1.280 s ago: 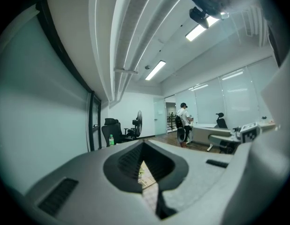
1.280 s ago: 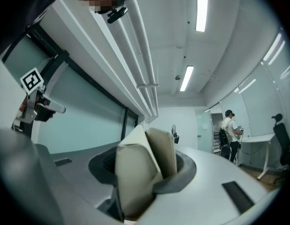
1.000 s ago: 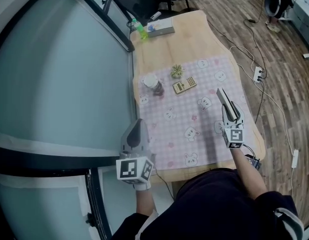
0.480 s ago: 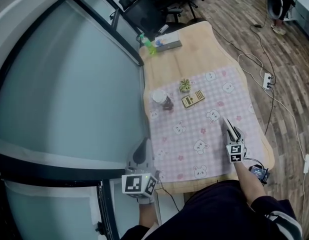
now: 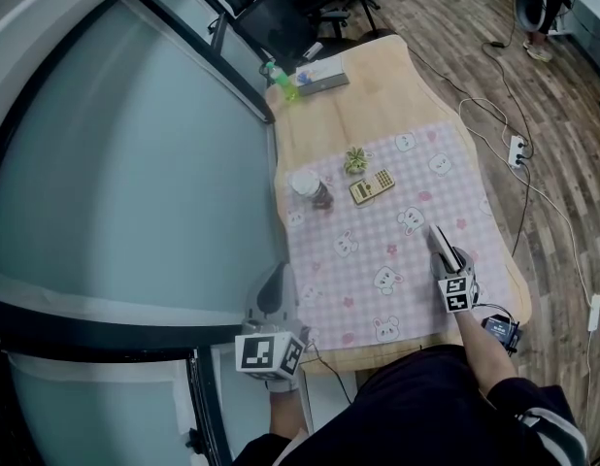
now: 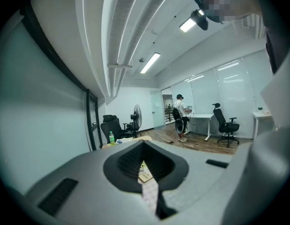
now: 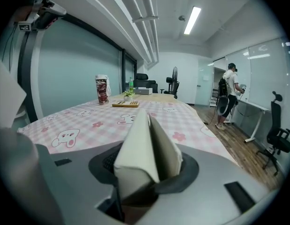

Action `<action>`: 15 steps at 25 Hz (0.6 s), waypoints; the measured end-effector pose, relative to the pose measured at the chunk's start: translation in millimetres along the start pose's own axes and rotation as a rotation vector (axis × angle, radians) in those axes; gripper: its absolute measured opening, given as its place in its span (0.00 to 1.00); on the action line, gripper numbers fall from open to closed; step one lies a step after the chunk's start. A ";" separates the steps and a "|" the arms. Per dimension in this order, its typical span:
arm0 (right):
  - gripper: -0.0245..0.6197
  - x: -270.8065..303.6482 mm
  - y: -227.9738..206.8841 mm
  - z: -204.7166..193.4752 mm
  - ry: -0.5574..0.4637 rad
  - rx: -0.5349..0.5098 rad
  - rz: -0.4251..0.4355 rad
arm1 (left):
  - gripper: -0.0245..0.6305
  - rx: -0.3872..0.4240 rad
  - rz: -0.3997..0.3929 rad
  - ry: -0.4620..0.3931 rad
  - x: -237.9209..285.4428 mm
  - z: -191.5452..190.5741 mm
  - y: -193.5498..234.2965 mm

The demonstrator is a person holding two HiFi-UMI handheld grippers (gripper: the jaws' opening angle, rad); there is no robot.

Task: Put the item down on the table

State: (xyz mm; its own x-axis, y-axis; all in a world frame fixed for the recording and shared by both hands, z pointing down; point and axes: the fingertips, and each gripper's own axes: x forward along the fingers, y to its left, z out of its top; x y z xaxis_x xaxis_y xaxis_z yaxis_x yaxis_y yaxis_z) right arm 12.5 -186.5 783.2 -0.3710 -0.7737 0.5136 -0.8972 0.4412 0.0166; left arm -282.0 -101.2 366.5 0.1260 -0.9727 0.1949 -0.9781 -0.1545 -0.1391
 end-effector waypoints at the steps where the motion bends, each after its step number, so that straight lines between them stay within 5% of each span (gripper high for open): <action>1: 0.30 0.1 -0.4 -0.1 0.003 -0.002 0.000 | 0.04 -0.001 0.001 0.002 0.0 0.1 0.1; 7: 0.32 10.9 9.7 -12.0 0.151 -0.120 0.040 | 0.04 0.006 0.009 -0.002 0.9 4.5 2.5; 15: 0.32 11.9 11.0 -14.5 0.169 -0.124 0.049 | 0.04 0.005 0.013 -0.002 -1.8 3.8 4.6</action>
State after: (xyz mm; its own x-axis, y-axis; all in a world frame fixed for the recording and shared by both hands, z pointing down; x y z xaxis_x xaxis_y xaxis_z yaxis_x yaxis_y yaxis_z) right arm 1.6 -184.2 802.0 -0.3589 -0.6673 0.6526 -0.8387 0.5374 0.0883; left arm -286.1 -100.8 361.8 0.1139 -0.9749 0.1912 -0.9788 -0.1431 -0.1466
